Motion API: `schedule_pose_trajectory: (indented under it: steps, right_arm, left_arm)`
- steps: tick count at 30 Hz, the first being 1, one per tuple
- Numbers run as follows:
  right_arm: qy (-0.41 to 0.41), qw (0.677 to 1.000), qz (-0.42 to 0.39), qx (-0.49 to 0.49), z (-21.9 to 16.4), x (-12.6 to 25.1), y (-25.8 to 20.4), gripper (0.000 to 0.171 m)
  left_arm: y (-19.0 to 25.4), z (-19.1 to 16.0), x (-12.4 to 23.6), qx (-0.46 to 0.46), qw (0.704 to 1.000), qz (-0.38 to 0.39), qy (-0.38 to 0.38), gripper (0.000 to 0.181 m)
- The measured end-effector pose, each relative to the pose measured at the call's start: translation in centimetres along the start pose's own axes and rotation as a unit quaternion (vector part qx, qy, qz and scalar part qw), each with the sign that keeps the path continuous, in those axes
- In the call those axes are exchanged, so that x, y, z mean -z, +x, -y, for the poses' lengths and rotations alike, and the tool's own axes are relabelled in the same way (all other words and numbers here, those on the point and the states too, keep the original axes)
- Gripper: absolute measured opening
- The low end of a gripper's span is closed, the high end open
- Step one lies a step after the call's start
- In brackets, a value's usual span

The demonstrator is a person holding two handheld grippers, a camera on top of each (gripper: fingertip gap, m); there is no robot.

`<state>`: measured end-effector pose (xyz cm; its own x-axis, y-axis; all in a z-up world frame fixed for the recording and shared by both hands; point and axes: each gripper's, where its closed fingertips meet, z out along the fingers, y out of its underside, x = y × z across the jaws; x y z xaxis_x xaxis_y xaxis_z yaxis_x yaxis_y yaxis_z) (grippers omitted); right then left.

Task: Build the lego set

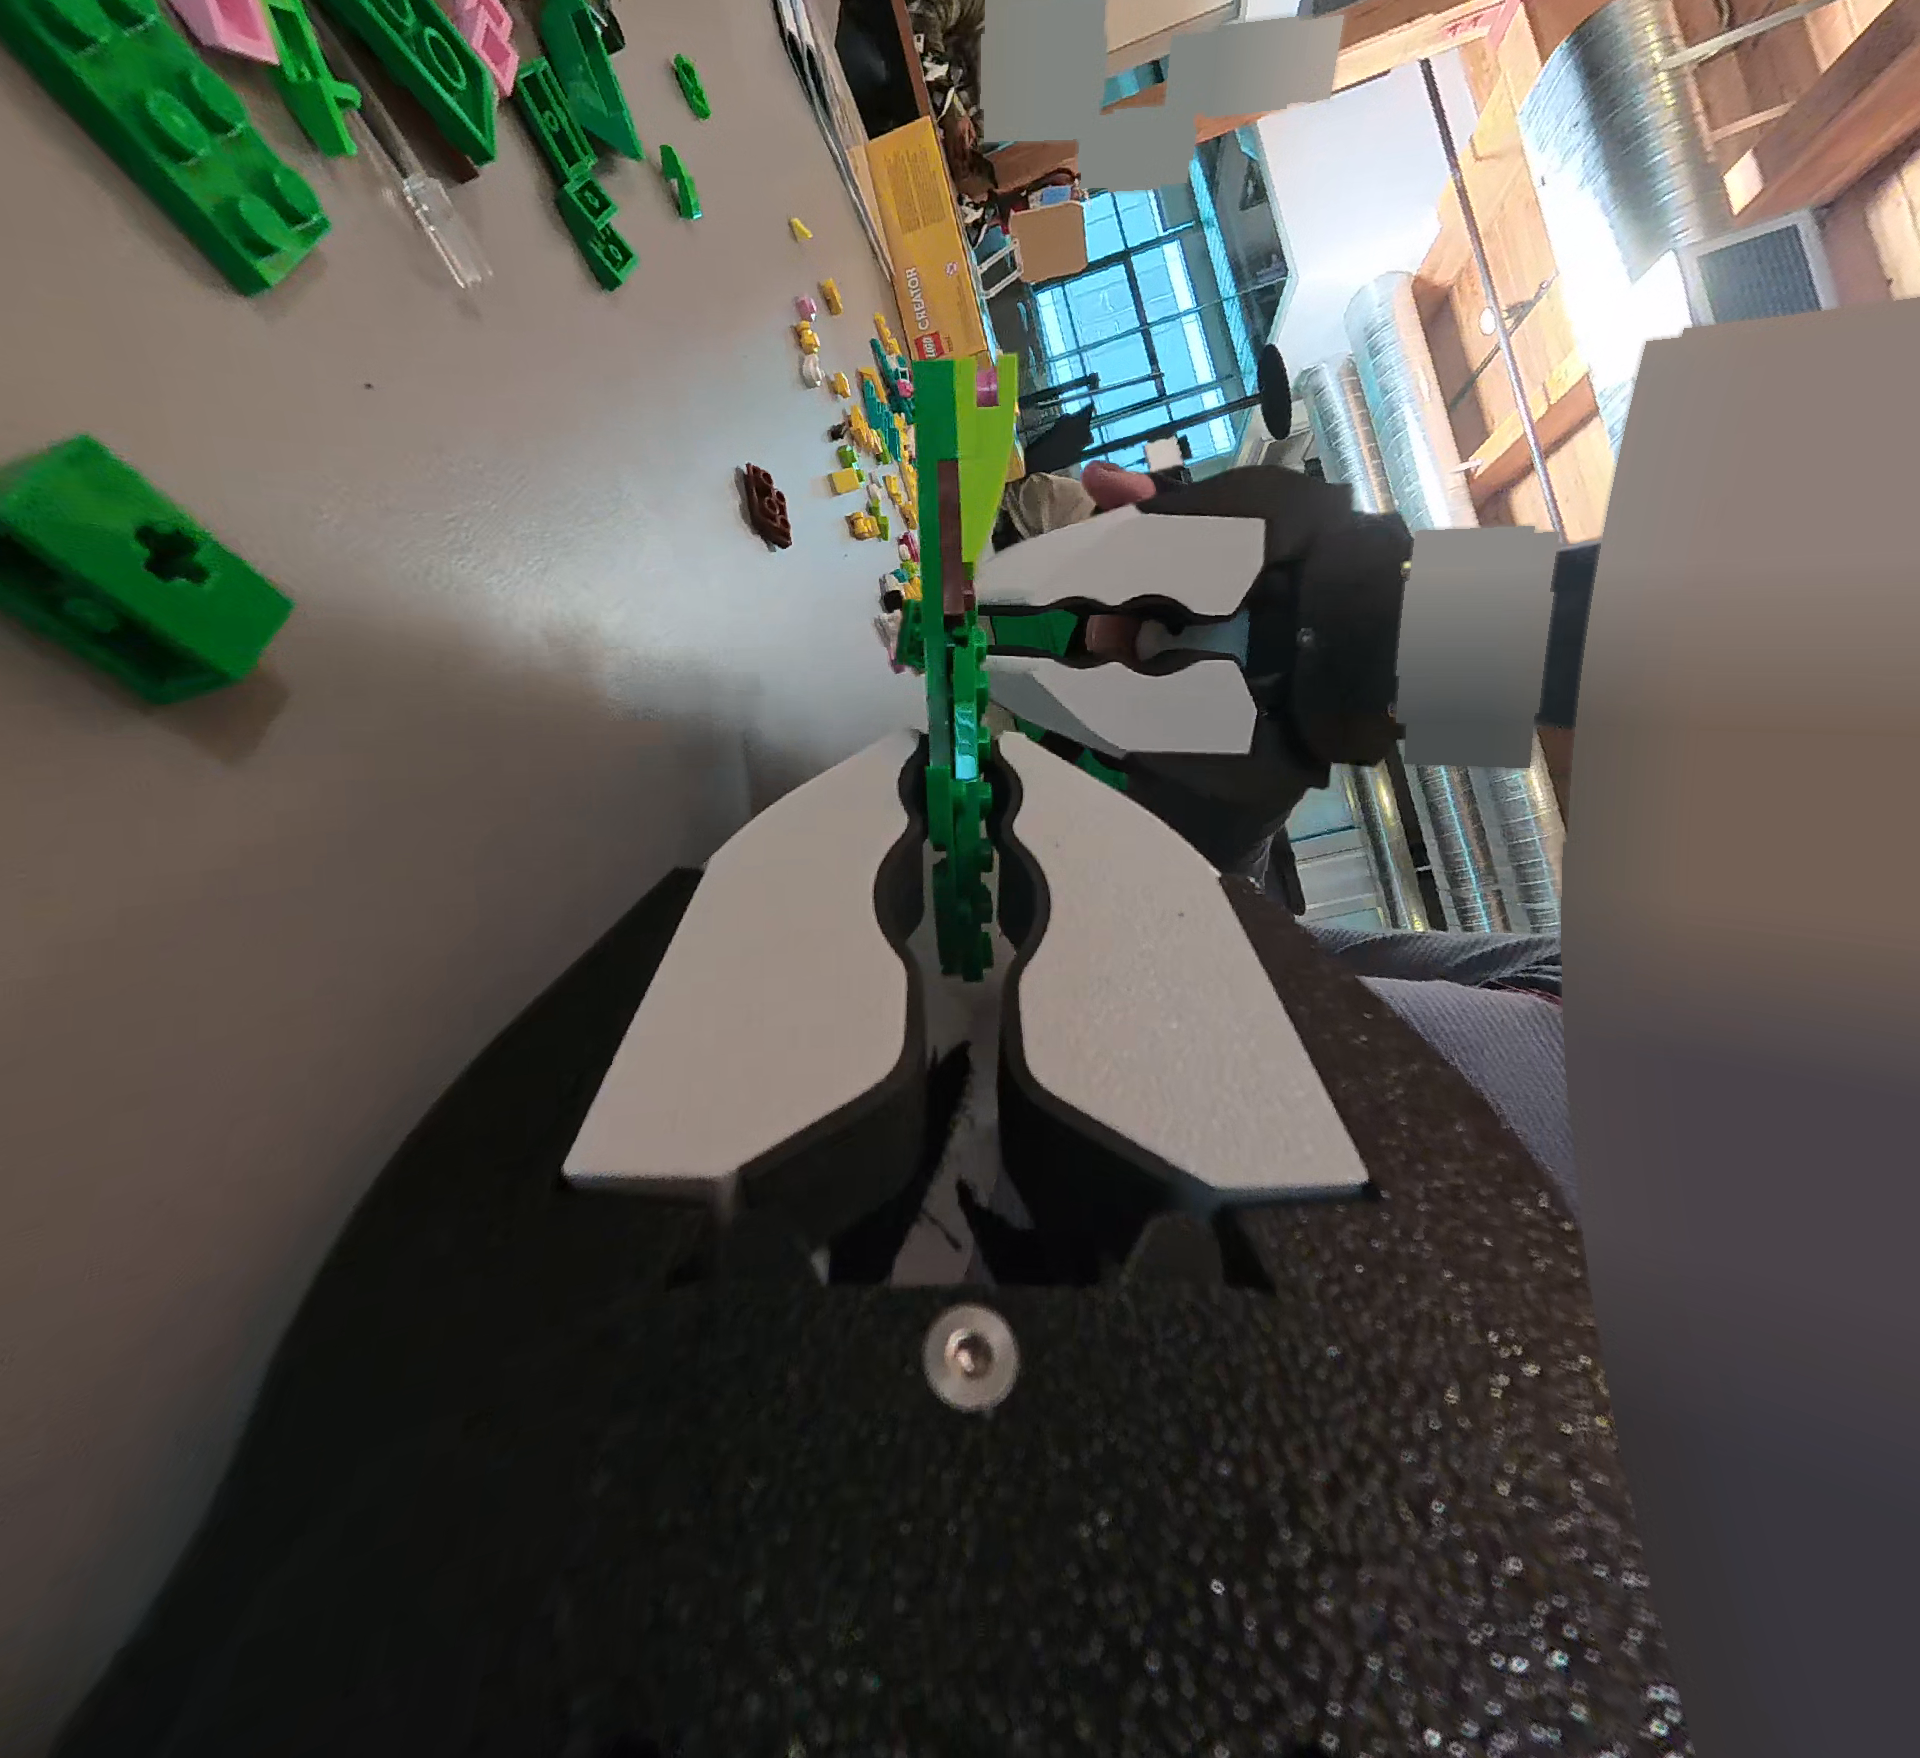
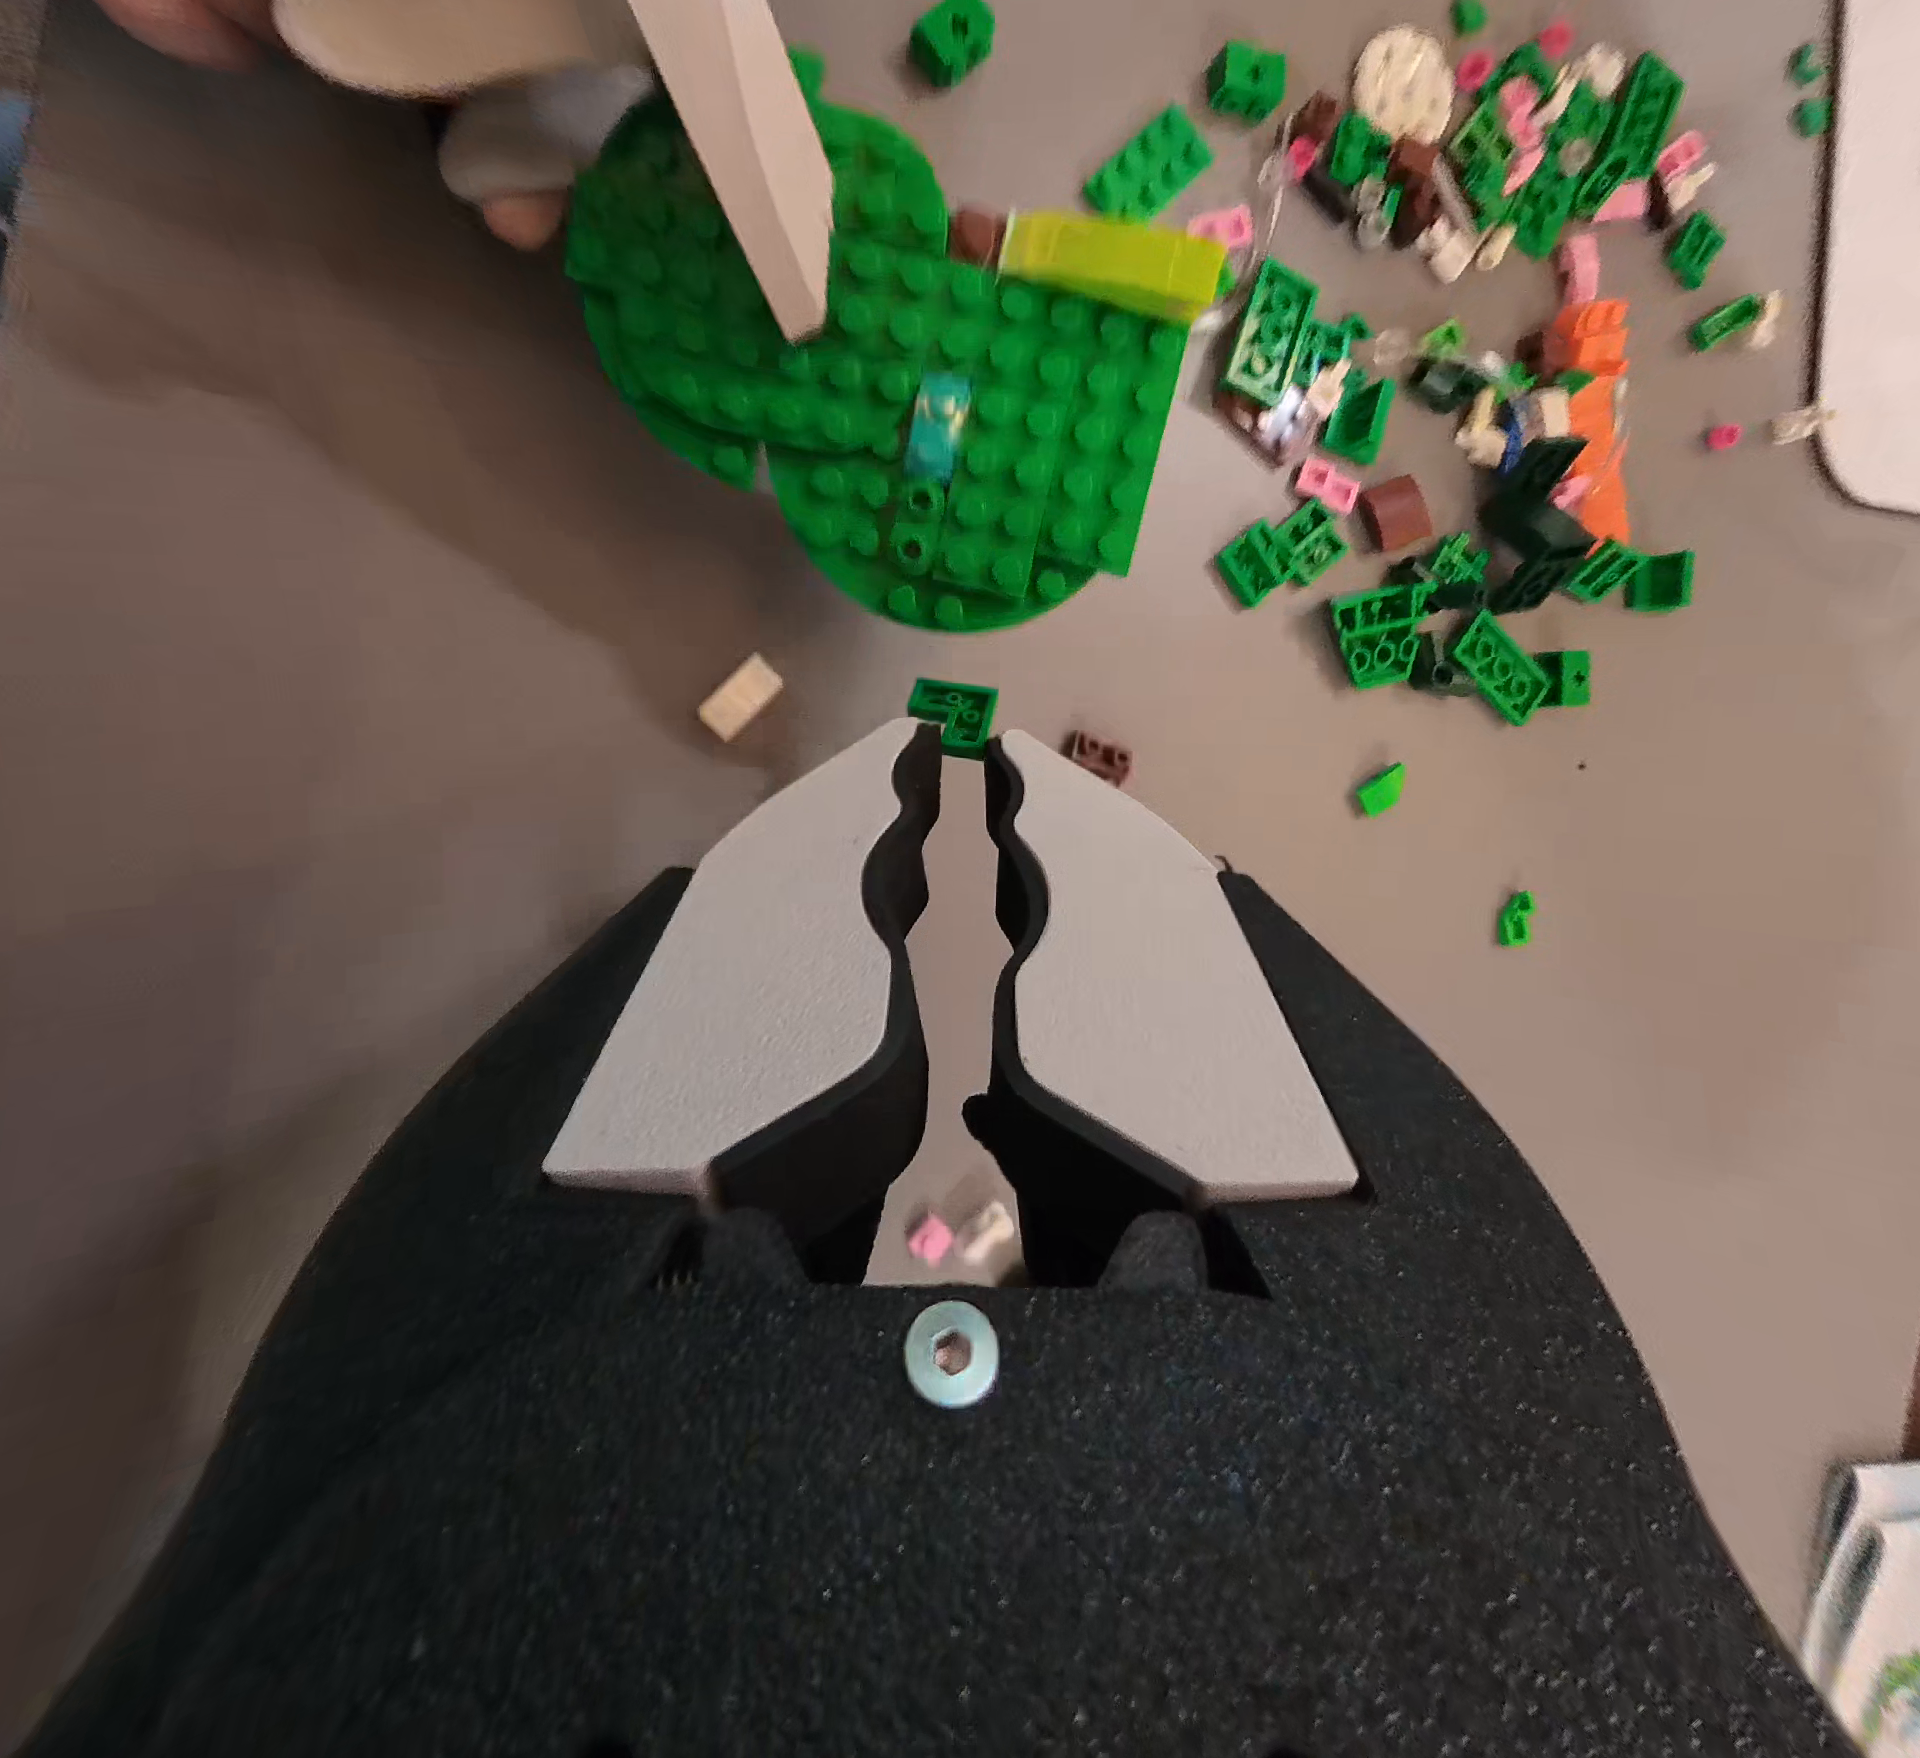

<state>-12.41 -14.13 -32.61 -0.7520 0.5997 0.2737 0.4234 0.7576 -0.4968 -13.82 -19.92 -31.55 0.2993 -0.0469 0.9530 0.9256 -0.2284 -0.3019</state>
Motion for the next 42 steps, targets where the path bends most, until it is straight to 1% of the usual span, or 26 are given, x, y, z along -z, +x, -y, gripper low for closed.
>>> schedule_pose_trajectory:
  steps: [3,5,7,9,10,12,14,15,19,23,26,30,39,42]
  right_arm:
    - [-0.076,0.996,0.045,0.012,-2.7,0.4,-0.1,0.007]
    - [-0.157,0.984,0.086,0.020,-5.3,1.4,-0.3,0.007]
    - [-0.252,0.958,0.135,0.005,-8.1,2.7,-0.8,0.007]
    - [-0.337,0.925,0.173,-0.010,-10.3,3.9,-1.1,0.007]
    - [-0.368,0.911,0.184,-0.010,-11.1,4.3,-1.2,0.007]
    - [-0.406,0.890,0.209,-0.014,-11.8,4.5,-1.5,0.006]
    - [-0.418,0.879,0.229,-0.015,-11.8,4.4,-1.9,0.007]
    - [-0.417,0.879,0.233,-0.013,-11.5,4.2,-1.9,0.007]
    - [-0.401,0.884,0.240,-0.014,-10.2,3.8,-2.0,0.007]
    - [-0.391,0.888,0.243,-0.012,-9.8,4.1,-2.0,0.007]
    - [-0.407,0.877,0.255,-0.034,-10.2,4.5,-2.2,0.007]
    - [-0.424,0.864,0.266,-0.046,-10.4,4.1,-2.4,0.007]
    - [-0.412,0.869,0.265,-0.064,-8.9,2.5,-1.6,0.007]
    - [-0.398,0.878,0.260,-0.059,-8.5,1.8,-1.4,0.007]
  left_arm:
    - [0.0,0.1,0.0,0.003,1.000,-0.002,0.002,0.008]
    - [0.0,0.1,0.0,0.002,1.000,-0.002,0.003,0.008]
    - [0.0,0.1,0.1,0.002,1.000,-0.002,0.003,0.008]
    - [0.0,0.1,0.1,0.004,1.000,-0.004,0.003,0.008]
    - [0.0,0.1,0.1,0.004,1.000,-0.004,0.004,0.008]
    - [0.1,0.1,0.1,0.005,1.000,-0.006,0.004,0.008]
    - [0.1,0.1,0.1,0.006,1.000,-0.007,0.004,0.008]
    - [0.1,0.2,0.1,0.007,1.000,-0.007,0.004,0.008]
    - [0.1,0.2,0.1,0.007,1.000,-0.008,0.004,0.008]
    - [0.1,0.1,0.1,0.008,1.000,-0.011,0.003,0.008]
    - [0.2,-0.3,-0.1,0.009,1.000,-0.014,-0.011,0.008]
    - [0.2,-0.2,-0.1,0.008,1.000,-0.014,-0.009,0.008]
    - [0.4,-0.4,-0.1,0.009,1.000,-0.019,-0.017,0.008]
    - [0.4,-0.5,-0.1,0.011,1.000,-0.021,-0.018,0.008]
